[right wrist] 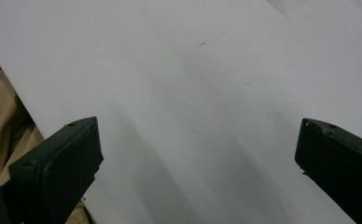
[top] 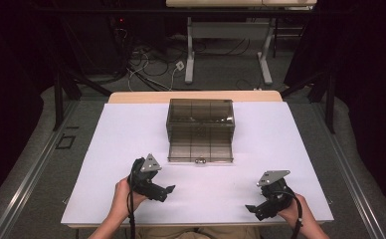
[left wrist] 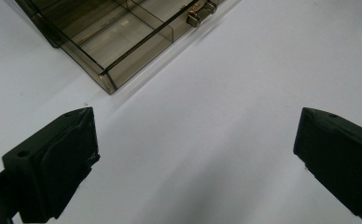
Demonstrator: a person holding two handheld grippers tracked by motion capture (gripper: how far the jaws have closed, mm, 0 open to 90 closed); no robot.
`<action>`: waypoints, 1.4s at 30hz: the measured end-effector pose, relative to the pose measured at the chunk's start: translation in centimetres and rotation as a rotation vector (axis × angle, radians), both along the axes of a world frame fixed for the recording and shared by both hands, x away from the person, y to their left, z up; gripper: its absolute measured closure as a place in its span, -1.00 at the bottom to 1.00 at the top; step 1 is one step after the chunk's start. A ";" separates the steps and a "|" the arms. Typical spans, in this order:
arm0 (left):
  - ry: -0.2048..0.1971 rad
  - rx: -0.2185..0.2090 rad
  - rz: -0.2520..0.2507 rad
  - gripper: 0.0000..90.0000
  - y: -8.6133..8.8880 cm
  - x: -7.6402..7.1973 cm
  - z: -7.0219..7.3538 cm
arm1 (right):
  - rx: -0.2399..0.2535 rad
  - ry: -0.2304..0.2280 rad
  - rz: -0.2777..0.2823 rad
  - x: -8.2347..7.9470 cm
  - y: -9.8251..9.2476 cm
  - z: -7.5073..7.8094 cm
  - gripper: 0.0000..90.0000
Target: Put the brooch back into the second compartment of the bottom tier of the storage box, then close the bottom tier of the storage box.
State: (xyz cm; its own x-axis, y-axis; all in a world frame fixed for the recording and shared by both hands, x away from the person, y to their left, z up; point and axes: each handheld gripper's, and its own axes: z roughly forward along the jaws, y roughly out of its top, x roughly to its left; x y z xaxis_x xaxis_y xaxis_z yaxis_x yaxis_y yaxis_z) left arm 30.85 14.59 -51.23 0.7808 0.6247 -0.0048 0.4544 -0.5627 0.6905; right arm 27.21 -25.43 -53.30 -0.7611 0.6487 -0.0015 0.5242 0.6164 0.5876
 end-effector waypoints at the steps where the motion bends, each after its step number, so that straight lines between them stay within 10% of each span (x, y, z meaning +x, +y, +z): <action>1: -0.004 0.000 0.001 -1.00 0.1 -0.1 0.0 | 0.000 0.001 0.000 0.0 0.0 0.0 -1.00; 16: 0.010 0.016 0.000 -1.00 1.3 -1.7 -0.2 | -0.053 0.034 0.002 0.0 0.1 0.3 -1.00; 17: 0.006 0.017 -0.003 -1.00 1.3 -1.8 -0.2 | 0.004 0.000 -0.006 0.0 0.2 -0.2 -1.00; 42: 0.020 0.018 0.023 -1.00 2.6 -2.8 -0.3 | -0.008 -0.005 0.008 0.0 0.3 -0.2 -1.00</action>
